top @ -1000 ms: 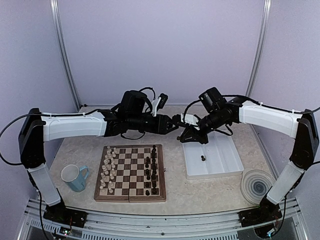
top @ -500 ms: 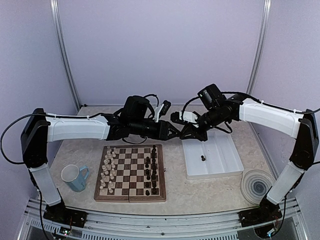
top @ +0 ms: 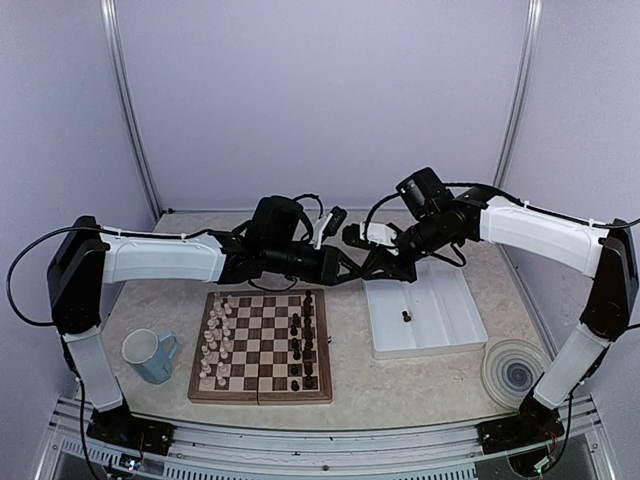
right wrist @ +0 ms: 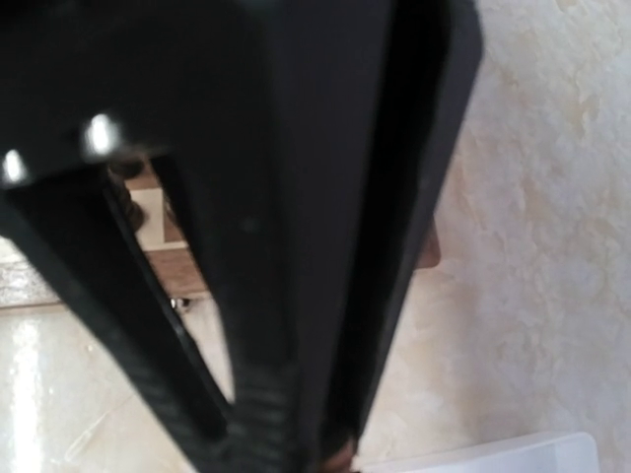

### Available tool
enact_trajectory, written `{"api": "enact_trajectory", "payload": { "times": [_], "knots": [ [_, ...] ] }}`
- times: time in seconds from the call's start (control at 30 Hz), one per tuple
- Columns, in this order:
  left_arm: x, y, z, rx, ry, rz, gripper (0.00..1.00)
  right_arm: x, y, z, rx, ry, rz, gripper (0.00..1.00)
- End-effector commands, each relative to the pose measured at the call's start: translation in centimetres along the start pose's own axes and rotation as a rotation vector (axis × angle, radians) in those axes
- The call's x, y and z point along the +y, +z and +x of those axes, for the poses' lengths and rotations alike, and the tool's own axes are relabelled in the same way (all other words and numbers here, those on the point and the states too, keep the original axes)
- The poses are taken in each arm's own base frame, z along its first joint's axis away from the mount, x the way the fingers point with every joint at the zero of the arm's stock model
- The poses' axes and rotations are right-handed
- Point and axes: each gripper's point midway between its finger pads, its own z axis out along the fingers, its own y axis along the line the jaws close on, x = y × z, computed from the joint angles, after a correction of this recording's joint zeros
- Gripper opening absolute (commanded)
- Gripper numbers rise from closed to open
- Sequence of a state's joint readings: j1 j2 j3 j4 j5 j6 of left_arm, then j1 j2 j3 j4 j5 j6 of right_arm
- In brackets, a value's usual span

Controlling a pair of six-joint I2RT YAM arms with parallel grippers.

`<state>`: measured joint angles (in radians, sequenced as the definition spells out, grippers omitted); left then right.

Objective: Set up the chess pieces on the board
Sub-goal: Pass from the right arm to the left, then pass from the left arm to the right

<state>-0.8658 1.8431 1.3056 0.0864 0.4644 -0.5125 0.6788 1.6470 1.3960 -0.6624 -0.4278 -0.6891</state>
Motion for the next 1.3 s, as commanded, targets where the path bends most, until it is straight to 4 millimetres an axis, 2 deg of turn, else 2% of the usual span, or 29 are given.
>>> {"api": "enact_trajectory", "payload": {
  "times": [0.0, 0.13, 0.3, 0.47, 0.6, 0.7, 1.0, 1.27],
  "knots": [
    [-1.4, 0.3, -0.4, -0.020, 0.054, 0.058, 0.16, 0.4, -1.9, -1.5, -0.044, -0.024, 0.023, 0.22],
    [-1.9, -0.3, -0.9, -0.070, 0.089, 0.072, 0.14, -0.3, -4.2, -1.8, -0.106, 0.010, 0.059, 0.36],
    [-2.4, -1.5, -2.2, -0.174, 0.144, 0.072, 0.13, -2.9, -9.0, -3.1, -0.319, 0.204, 0.034, 0.41],
    [-3.8, -3.2, -4.0, -0.331, 0.171, 0.127, 0.13, -3.3, -11.2, -3.2, -0.559, 0.445, -0.213, 0.45],
    [-4.4, -3.6, -5.2, -0.413, 0.193, 0.118, 0.13, -2.2, -10.6, -2.3, -0.633, 0.647, -0.414, 0.50],
    [-5.1, -3.3, -5.7, -0.443, 0.202, 0.132, 0.13, -1.5, -10.0, -1.9, -0.662, 0.713, -0.516, 0.53],
    [-5.6, -0.9, -5.5, -0.427, 0.189, 0.168, 0.14, -0.2, -8.6, -2.8, -0.650, 0.716, -0.611, 0.51],
    [-5.7, 0.1, -5.2, -0.407, 0.184, 0.187, 0.14, -0.5, -8.3, -2.9, -0.649, 0.717, -0.615, 0.45]
  ]
}}
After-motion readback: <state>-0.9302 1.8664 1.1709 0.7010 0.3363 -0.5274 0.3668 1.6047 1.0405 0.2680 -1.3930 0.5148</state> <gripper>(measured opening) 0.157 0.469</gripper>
